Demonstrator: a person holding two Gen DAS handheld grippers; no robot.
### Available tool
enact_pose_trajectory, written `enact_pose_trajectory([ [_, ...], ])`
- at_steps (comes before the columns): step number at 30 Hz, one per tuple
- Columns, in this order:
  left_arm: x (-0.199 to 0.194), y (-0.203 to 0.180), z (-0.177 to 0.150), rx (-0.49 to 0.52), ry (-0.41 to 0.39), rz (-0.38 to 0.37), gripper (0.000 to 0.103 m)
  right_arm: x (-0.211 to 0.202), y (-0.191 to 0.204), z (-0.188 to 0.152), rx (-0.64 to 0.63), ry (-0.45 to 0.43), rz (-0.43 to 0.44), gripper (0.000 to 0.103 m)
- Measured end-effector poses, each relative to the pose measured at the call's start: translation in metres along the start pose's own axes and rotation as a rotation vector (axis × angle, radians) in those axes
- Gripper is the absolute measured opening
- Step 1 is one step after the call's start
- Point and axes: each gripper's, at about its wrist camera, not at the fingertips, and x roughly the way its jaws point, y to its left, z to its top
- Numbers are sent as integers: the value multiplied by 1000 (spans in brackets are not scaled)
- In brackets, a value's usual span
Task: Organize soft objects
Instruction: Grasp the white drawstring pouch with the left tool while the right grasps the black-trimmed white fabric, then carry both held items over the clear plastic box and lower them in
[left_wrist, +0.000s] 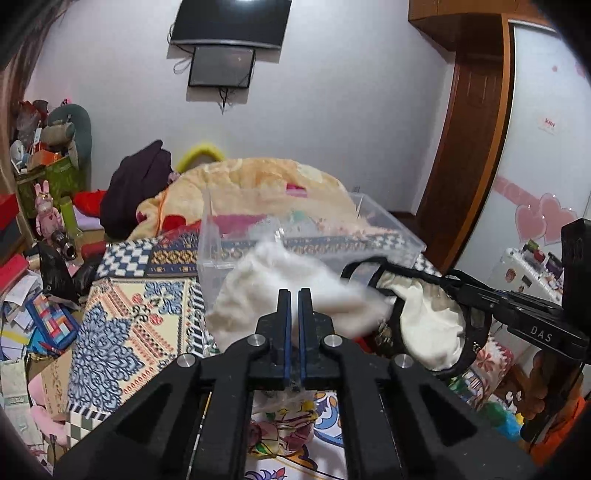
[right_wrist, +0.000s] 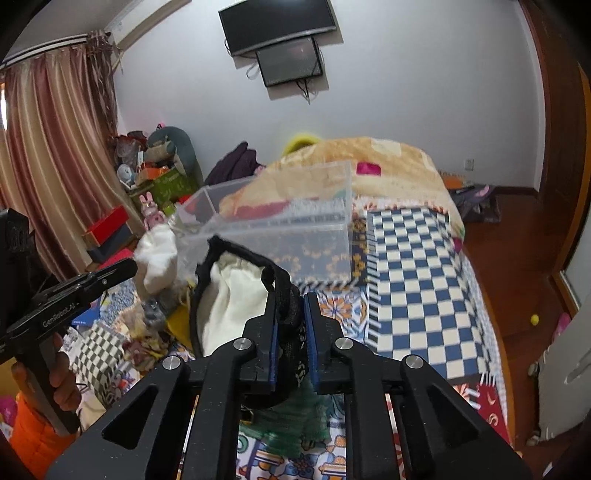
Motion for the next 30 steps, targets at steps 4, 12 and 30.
enact_pose_trajectory([
  [4,-11,5,9,-1,-10,-6,2,-8,6,14,-34,-51,-9,10],
  [12,8,22,10,2,51,34,69,-11,15,34,-74,-121,-16,10],
  [30,63,41,10,-43,191,-115,12,-12,28,59,-120,-194,-17,10],
])
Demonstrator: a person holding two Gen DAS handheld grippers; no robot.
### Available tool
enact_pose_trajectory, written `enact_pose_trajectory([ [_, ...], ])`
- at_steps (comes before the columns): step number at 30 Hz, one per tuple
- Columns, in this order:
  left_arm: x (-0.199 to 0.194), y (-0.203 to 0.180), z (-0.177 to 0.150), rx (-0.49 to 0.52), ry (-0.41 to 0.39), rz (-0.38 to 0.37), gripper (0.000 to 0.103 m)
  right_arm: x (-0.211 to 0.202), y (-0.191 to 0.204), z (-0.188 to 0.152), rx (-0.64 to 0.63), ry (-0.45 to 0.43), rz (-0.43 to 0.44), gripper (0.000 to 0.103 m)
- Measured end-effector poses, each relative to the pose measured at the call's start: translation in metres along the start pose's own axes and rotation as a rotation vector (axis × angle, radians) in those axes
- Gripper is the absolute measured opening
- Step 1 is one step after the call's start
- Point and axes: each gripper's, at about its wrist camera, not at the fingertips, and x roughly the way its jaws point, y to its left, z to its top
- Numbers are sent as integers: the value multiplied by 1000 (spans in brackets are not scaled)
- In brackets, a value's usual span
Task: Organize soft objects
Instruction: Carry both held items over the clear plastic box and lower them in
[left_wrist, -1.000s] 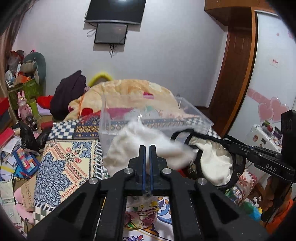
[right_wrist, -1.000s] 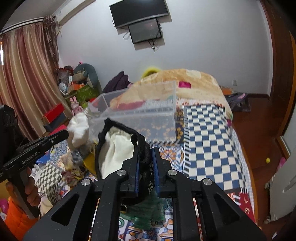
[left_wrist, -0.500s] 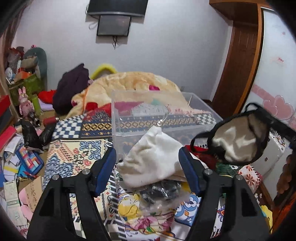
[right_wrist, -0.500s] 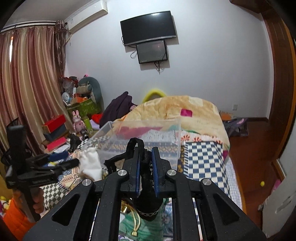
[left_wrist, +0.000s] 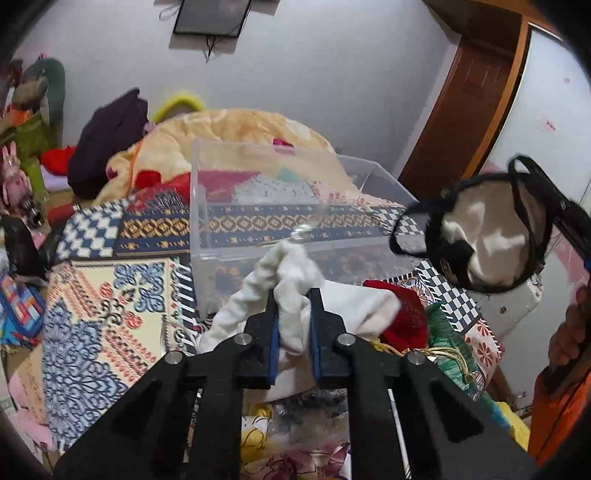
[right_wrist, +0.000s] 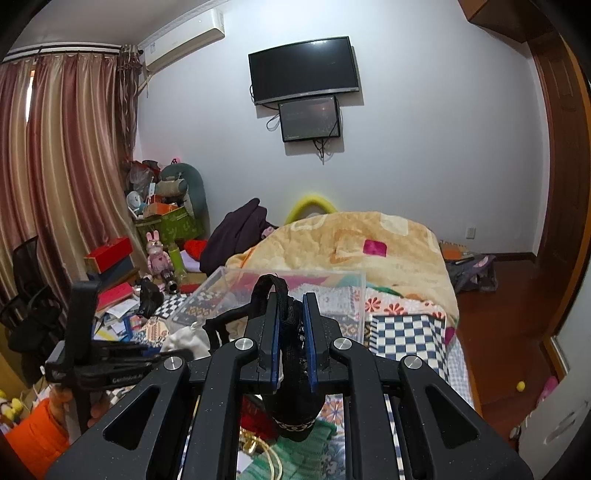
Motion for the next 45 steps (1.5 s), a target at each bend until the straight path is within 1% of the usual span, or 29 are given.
enact_pose_trajectory([
  [4,-24,-11,7,27,-68,2,11,3,2,13,-13,-31,-5,10],
  [6,-38,-16,14,36,-107,-2,11,5,2,19,-17,-50,-10,10],
  [9,-58,-21,29,63,-168,10,11,9,3,29,-25,-73,-14,10],
  [13,-71,-29,52,98,-235,59,11,20,7,36,-40,-83,-29,10],
  [17,-66,-30,72,109,-261,113,11,38,9,36,-54,-60,-38,10],
  [20,-52,-30,81,117,-252,158,11,53,9,31,-61,-25,-48,10],
  [24,-22,-24,85,115,-196,218,11,73,6,20,-56,40,-54,10],
  [25,-15,-23,84,114,-181,223,11,77,5,16,-55,57,-54,10],
  [29,17,-16,80,121,-108,236,11,92,-4,8,-44,124,-53,10],
  [34,44,-19,73,145,-49,245,11,103,-16,0,-22,187,-63,11],
  [40,59,-22,69,155,-9,243,11,120,-15,-6,-47,260,-90,11],
  [42,59,-24,68,159,-2,246,12,126,-14,-7,-62,284,-102,12],
  [43,60,-24,68,159,0,245,13,128,-14,-8,-68,291,-105,13],
  [45,60,-22,68,148,4,242,20,131,-15,-9,-75,311,-108,14],
])
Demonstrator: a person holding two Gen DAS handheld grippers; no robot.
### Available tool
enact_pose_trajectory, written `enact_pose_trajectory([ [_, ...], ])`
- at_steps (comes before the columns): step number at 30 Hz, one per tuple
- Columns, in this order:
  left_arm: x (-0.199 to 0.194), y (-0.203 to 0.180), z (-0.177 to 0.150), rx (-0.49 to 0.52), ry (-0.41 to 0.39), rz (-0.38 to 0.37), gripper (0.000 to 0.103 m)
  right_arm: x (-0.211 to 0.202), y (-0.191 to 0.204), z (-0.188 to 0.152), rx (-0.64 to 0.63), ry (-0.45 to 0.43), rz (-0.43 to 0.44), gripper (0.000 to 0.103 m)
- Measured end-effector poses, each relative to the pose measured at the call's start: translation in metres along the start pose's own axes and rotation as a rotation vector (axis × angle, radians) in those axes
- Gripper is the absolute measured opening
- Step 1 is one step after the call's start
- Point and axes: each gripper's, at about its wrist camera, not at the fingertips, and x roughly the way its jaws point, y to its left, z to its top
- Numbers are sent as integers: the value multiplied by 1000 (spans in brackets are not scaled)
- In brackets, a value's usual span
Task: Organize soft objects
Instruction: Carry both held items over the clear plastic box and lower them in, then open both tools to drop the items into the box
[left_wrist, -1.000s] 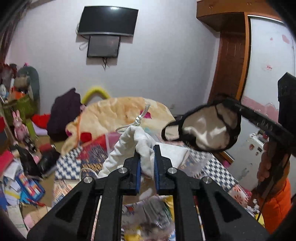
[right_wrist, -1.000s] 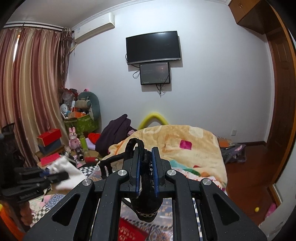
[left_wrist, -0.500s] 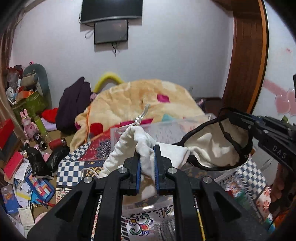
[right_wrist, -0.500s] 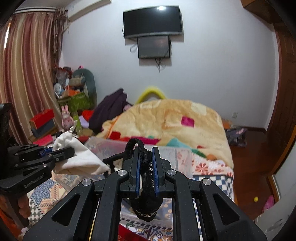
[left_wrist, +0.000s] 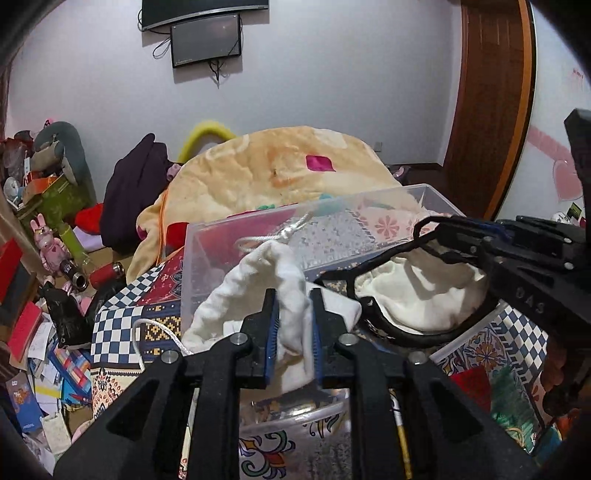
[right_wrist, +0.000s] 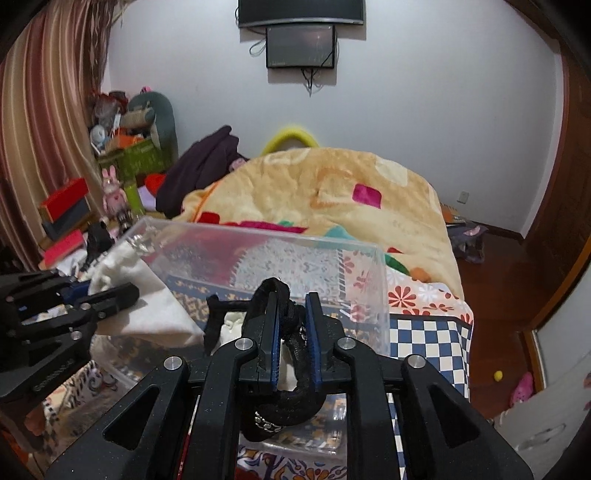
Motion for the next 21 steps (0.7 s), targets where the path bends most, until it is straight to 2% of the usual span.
enact_pose_trajectory([
  [4,-4,5,-1,-27,1,-21,25,4,-1,-6,-4,40,6,18],
  [8,-14,8,-1,-39,-16,-28,36,-3,-1,-10,4,39,21,35],
  [10,-22,7,-1,-41,-31,-28,40,-11,0,-11,0,26,23,41],
  [12,-29,8,0,-43,-45,-31,47,-20,-1,-10,2,10,30,51],
  [16,-52,10,4,-61,-88,-44,56,-41,-2,-7,9,-40,46,58],
  [21,-84,15,7,-80,-155,-63,69,-72,-1,-6,7,-118,59,73],
])
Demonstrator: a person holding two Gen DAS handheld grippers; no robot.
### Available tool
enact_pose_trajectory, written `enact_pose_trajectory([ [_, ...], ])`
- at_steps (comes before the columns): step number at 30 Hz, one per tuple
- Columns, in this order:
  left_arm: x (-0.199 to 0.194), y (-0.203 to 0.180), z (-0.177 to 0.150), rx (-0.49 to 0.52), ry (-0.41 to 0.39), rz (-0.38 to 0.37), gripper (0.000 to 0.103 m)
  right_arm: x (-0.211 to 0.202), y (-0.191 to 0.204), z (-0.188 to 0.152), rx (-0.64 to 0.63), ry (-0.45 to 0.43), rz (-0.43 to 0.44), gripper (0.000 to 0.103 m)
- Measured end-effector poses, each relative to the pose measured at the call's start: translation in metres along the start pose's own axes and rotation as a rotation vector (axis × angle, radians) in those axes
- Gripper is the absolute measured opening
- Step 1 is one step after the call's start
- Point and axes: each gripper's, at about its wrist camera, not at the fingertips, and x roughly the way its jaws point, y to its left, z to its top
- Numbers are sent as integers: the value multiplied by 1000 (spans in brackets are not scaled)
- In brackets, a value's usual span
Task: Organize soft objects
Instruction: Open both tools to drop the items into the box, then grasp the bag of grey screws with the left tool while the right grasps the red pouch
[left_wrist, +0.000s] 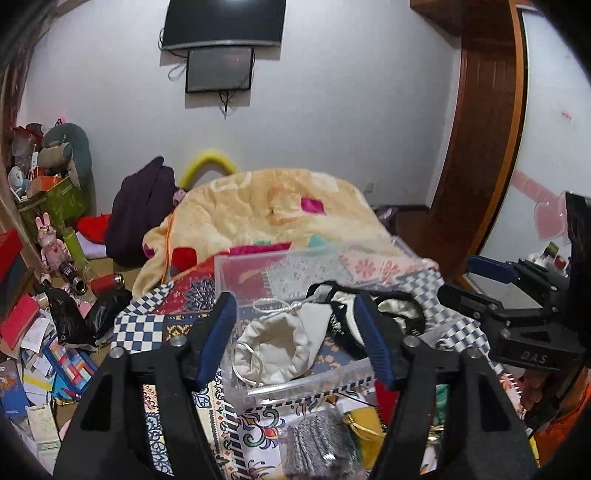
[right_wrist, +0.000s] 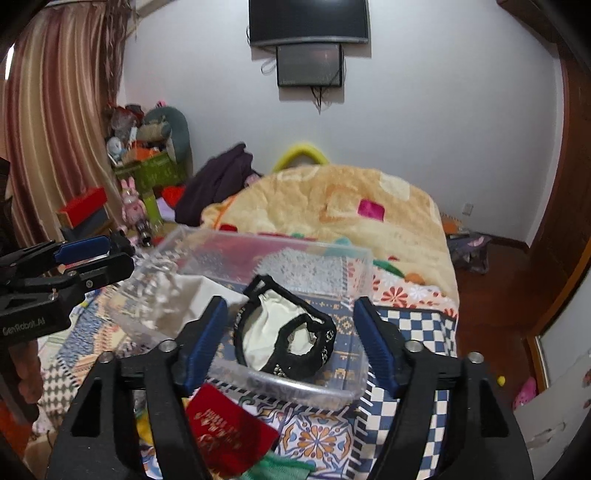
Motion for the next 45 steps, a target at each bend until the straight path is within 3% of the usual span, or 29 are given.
enact_pose_trajectory([
  [4,-24,0,-2,1,-40,-10,77,-19,3,-5,-3,-45,13,82],
  [10,-41,-4,-22,17,-34,-21,85,-19,7,-26,-1,-22,39,83],
  [21,-13,4,-74,-3,136,-21,85,9,13,-75,49,128,95,83],
  [28,9,6,-100,-34,223,-46,85,20,21,-91,61,178,138,83],
  [31,17,7,-107,-57,245,-72,74,23,27,-94,49,188,143,82],
  [35,23,6,-113,-86,264,-119,58,29,29,-97,51,208,152,64],
  [38,23,3,-114,-78,265,-139,47,30,28,-97,49,207,149,58],
  [40,21,0,-114,-65,261,-144,42,28,28,-97,48,205,165,46],
  [42,18,-3,-113,-56,252,-136,31,26,29,-96,41,205,173,31],
  [45,10,-4,-110,-59,230,-126,25,22,34,-94,20,188,162,18],
])
